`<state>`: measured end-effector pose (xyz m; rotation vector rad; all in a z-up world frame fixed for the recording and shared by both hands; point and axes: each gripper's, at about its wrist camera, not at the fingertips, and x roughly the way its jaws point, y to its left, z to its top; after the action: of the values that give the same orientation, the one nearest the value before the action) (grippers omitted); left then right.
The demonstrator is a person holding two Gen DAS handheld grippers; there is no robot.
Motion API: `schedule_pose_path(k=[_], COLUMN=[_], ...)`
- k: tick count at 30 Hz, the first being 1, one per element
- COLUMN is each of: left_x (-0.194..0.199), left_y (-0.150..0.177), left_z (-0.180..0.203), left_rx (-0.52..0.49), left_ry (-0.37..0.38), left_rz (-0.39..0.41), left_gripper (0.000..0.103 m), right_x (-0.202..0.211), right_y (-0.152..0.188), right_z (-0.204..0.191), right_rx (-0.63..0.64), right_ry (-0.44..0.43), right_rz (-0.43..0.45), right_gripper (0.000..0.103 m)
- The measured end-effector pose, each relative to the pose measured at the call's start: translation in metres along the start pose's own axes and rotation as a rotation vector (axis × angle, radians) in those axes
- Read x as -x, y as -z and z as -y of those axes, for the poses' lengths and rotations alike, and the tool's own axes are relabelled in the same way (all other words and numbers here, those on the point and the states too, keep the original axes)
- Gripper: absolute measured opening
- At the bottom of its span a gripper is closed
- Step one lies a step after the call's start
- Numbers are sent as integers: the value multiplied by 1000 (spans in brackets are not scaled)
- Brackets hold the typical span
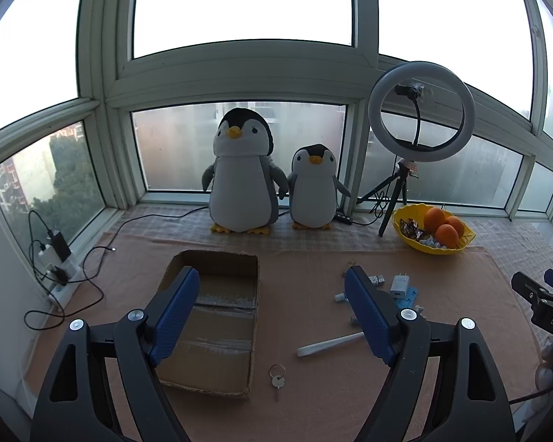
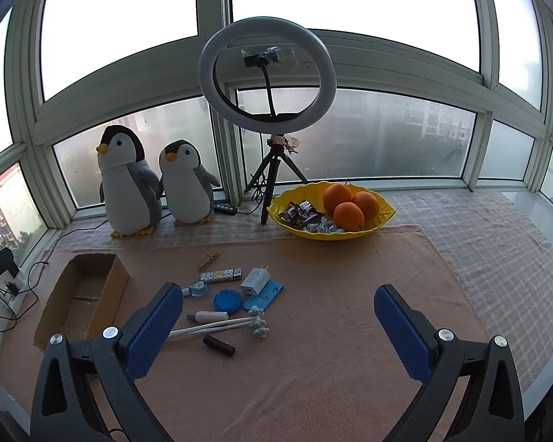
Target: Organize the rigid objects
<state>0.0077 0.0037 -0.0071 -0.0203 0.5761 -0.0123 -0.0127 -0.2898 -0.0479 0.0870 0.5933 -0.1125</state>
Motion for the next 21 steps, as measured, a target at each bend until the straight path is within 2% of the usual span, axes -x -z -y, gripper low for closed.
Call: schedule_pose_path(k=[21], left_x=[-6], left_y=[1], left_z=[0], left_rx=[1], left_ry=[-5], left_rz=[-12], left_gripper=[82], right_x=[-4], right_y=[2], right_z=[-2], right_rx=[3], right_ry=[-7], right_rz=[-7], right_gripper=[102])
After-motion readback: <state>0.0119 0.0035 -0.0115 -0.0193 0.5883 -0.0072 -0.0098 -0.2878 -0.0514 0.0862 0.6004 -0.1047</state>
